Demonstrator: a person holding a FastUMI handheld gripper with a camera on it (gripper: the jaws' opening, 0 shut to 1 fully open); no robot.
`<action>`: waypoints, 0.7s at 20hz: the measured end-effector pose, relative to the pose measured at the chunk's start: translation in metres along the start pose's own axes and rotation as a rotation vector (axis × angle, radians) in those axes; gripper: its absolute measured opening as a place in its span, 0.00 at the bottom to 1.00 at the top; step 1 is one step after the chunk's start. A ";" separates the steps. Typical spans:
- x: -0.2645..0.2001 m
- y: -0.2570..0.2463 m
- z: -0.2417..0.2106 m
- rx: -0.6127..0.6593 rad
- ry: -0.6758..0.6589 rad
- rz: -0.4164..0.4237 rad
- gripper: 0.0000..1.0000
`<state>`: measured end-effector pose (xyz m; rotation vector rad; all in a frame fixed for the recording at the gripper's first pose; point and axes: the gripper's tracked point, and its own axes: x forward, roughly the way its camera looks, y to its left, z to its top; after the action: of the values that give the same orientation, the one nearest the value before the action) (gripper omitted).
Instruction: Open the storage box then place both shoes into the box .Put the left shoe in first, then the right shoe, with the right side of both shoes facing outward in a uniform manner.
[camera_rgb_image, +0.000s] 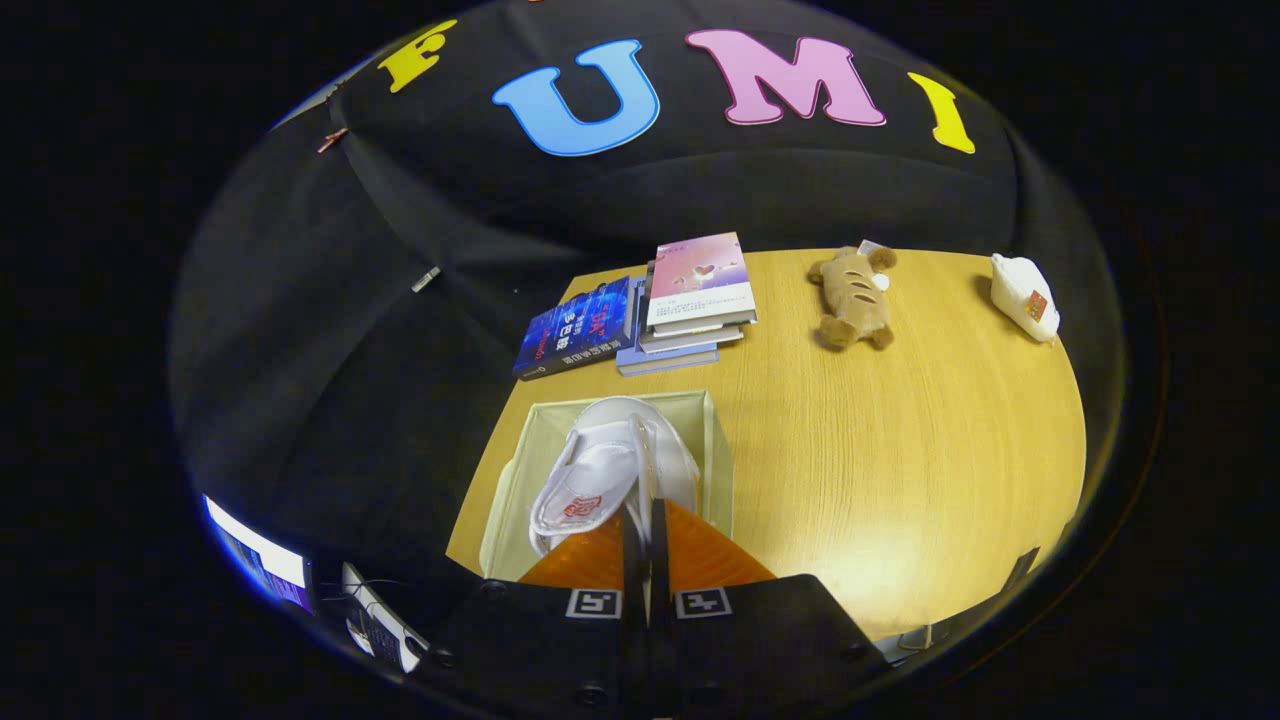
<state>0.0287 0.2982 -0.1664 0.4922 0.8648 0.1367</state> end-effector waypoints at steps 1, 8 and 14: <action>0.008 0.000 -0.004 0.000 0.006 -0.023 0.05; 0.037 -0.003 -0.016 0.003 0.039 -0.101 0.05; 0.027 0.005 -0.009 -0.007 0.001 -0.041 0.50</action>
<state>0.0398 0.3143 -0.1876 0.4675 0.8750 0.1022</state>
